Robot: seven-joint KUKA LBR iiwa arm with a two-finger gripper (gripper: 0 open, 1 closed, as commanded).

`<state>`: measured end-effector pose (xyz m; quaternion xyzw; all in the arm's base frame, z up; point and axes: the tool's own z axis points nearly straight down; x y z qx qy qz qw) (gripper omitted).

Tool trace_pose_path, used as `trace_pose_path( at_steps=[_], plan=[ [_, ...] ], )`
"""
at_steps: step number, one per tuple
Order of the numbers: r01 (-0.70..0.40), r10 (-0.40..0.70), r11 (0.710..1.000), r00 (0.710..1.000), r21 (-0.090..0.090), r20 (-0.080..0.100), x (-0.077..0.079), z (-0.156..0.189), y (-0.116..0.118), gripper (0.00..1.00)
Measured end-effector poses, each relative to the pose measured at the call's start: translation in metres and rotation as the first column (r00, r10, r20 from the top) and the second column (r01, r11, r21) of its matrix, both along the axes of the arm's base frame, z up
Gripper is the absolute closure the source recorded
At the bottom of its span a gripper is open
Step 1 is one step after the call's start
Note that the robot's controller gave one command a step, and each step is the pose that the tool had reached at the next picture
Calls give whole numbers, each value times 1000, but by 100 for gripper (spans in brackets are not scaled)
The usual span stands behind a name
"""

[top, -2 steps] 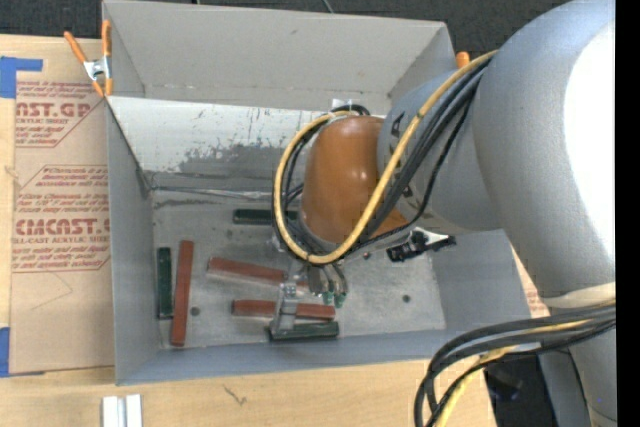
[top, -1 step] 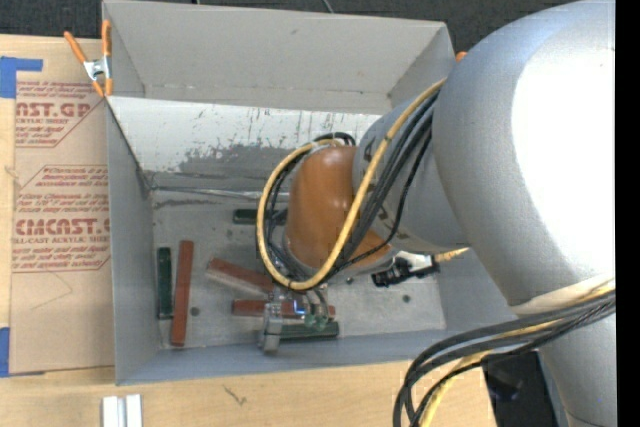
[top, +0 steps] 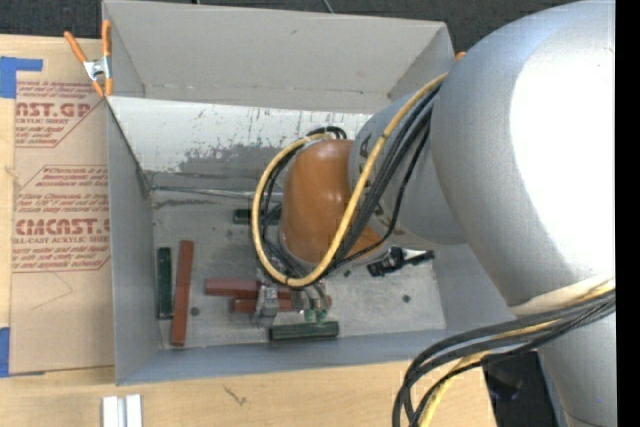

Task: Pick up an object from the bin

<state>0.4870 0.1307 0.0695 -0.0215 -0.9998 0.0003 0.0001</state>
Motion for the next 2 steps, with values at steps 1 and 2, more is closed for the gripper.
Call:
trace_pose_path(
  at_steps=[1, 2],
  plan=[
    [0, 0, 1000, 1000, 0, 0, 0, 0, 0, 100],
    [0, 0, 1000, 1000, 0, 0, 0, 0, 0, 100]
  ],
)
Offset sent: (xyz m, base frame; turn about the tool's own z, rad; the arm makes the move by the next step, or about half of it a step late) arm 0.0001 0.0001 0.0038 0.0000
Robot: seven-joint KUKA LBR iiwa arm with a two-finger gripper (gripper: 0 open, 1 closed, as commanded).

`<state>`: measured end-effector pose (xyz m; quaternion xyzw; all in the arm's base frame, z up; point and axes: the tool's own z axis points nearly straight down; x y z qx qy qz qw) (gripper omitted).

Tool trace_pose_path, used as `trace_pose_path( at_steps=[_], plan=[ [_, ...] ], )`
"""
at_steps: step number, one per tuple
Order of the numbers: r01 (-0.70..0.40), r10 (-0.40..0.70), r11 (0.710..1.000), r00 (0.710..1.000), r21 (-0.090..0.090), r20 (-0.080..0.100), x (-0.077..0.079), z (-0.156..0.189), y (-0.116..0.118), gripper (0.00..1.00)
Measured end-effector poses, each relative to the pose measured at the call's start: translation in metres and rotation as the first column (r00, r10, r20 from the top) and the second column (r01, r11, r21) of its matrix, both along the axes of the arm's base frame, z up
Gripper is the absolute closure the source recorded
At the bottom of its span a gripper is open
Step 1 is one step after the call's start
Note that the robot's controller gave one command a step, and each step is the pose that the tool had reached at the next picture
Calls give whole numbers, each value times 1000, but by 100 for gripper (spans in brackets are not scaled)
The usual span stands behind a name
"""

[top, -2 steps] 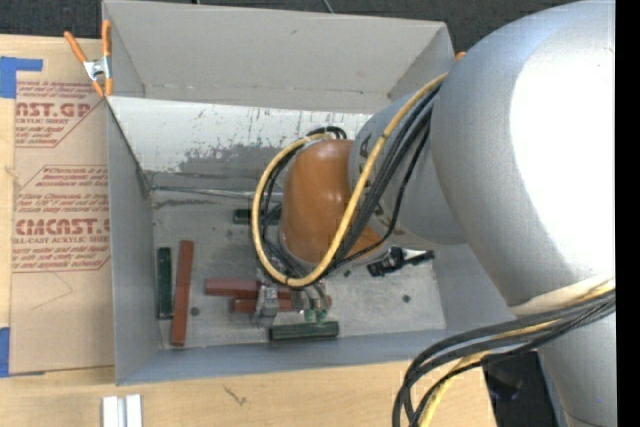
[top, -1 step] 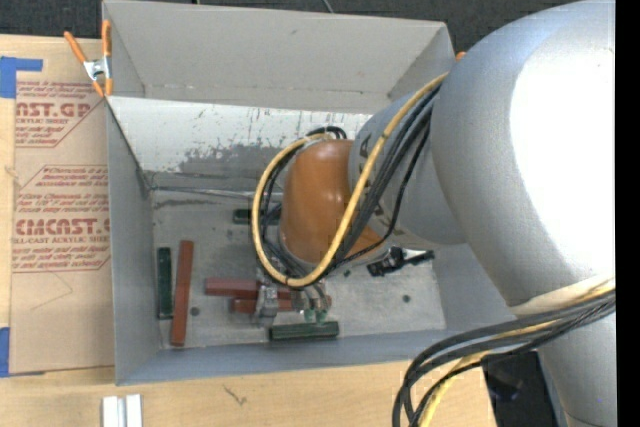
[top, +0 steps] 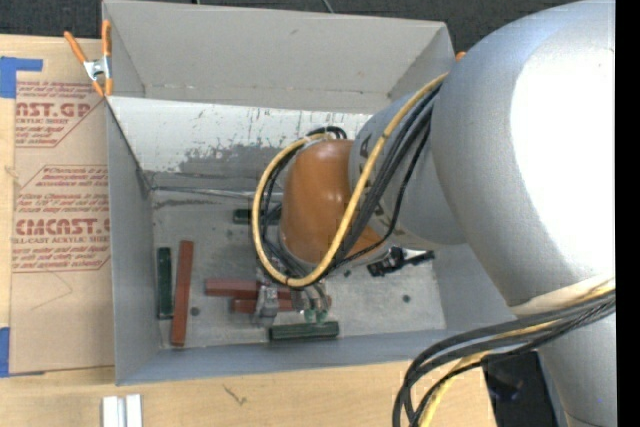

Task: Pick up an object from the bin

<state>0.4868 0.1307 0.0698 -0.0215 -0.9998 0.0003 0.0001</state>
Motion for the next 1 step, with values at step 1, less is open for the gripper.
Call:
trace_pose_path(
  at_steps=[1],
  plan=[
    [0, 0, 1000, 1000, 0, -3, -1, 3, 0, 100]
  ],
)
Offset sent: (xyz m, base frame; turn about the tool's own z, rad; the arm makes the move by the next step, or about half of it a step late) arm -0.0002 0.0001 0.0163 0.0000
